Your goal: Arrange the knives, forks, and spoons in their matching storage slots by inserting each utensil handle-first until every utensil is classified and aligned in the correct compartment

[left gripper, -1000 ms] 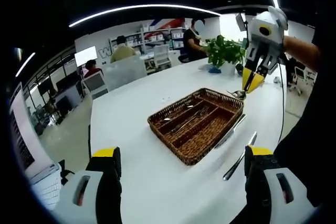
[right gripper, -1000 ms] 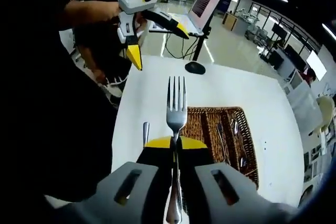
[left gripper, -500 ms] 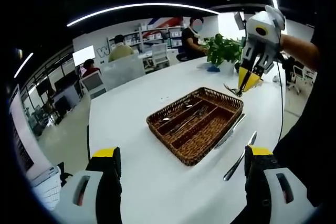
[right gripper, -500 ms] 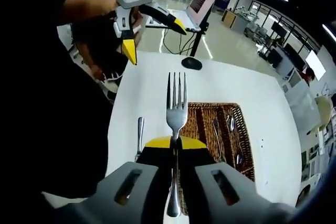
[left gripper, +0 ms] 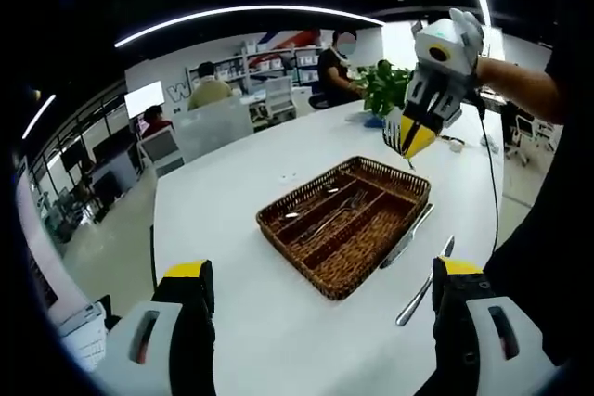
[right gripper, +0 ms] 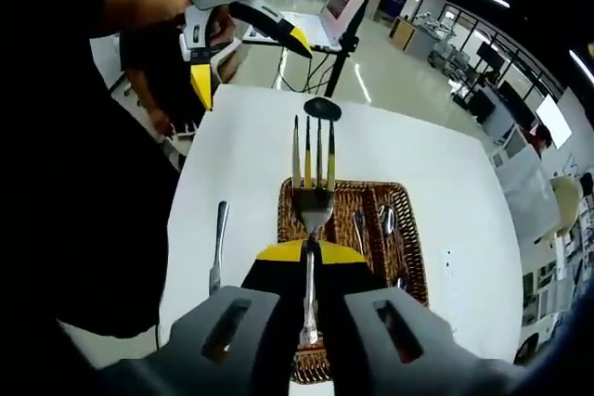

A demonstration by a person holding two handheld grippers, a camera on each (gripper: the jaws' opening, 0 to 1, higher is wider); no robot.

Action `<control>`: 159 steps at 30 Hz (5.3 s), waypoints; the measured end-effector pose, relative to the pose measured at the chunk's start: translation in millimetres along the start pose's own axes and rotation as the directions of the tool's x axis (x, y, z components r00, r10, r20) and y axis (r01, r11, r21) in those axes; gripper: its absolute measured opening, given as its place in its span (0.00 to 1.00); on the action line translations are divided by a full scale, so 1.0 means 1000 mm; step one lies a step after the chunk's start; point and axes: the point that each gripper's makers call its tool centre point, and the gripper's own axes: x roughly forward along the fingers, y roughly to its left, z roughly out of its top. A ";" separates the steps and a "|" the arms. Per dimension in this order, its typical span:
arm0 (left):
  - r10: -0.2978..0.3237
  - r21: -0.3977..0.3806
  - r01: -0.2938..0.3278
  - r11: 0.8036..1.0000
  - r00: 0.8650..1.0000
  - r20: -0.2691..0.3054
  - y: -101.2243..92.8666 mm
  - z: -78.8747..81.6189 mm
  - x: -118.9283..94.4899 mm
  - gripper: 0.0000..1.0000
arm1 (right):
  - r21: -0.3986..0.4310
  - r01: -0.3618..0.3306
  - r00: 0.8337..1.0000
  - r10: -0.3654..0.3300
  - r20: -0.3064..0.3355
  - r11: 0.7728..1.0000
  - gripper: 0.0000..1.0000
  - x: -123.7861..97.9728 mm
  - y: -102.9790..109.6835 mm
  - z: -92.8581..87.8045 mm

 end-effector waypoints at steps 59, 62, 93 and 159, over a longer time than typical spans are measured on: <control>-0.001 0.002 0.001 1.000 0.999 0.037 -0.002 0.018 0.016 1.00 | -0.110 0.024 0.999 -0.027 -0.026 0.994 0.00 -0.024 -0.101 0.020; 0.003 0.007 -0.003 1.000 0.999 0.044 -0.001 0.020 0.011 1.00 | -0.115 0.023 0.999 -0.027 -0.031 0.993 0.00 -0.023 -0.103 0.021; -0.012 -0.045 0.014 0.999 0.999 0.037 -0.012 -0.012 0.007 1.00 | -0.154 0.031 0.998 -0.038 -0.042 0.988 0.00 0.002 -0.140 0.022; 0.053 -0.157 -0.053 0.986 0.999 -0.004 0.011 -0.053 -0.010 1.00 | -0.194 -0.341 0.912 0.274 -0.305 0.920 0.18 0.144 -0.052 -0.062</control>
